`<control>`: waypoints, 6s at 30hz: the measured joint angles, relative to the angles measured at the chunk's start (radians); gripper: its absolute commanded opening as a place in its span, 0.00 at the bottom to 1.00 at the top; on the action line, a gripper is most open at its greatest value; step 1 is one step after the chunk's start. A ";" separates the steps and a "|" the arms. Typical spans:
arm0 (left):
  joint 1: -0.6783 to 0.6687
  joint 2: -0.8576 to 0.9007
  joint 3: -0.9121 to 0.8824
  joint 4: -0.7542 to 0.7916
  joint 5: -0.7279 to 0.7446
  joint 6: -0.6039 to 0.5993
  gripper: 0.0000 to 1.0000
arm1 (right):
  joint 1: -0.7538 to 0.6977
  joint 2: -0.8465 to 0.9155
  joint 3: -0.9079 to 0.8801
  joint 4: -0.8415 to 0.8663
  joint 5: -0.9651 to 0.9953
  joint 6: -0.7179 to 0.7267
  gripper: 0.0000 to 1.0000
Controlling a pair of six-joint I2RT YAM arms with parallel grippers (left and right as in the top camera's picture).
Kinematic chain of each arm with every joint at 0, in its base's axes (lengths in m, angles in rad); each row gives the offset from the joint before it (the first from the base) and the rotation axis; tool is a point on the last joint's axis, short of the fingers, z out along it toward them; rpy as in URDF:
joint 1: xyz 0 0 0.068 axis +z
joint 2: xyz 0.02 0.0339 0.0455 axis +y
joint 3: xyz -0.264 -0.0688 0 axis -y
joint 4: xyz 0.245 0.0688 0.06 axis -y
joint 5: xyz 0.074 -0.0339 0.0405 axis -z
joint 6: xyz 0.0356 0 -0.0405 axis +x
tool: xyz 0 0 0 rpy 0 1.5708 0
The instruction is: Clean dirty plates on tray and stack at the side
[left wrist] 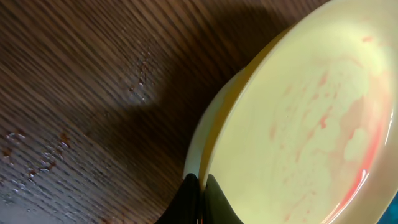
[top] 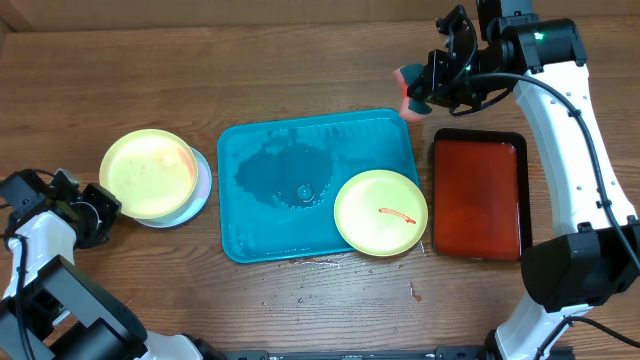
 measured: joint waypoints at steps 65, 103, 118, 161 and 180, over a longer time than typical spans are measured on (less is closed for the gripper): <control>-1.107 0.113 0.404 -0.251 -0.129 0.036 0.41 | 0.000 0.000 0.000 0.005 0.000 0.019 0.05; -1.217 0.360 0.423 -0.348 0.032 -0.069 0.36 | 0.000 0.000 0.000 0.005 0.000 0.019 0.04; -1.217 0.481 0.553 -0.465 0.074 -0.062 0.15 | 0.000 0.000 0.000 0.003 0.000 0.019 0.04; -0.961 0.416 0.595 -0.544 -0.210 -0.020 0.04 | 0.319 0.382 -0.002 0.122 0.312 0.354 0.04; -0.959 0.416 0.595 -0.544 -0.221 -0.020 0.04 | 0.315 0.376 -0.243 0.377 0.239 0.337 0.04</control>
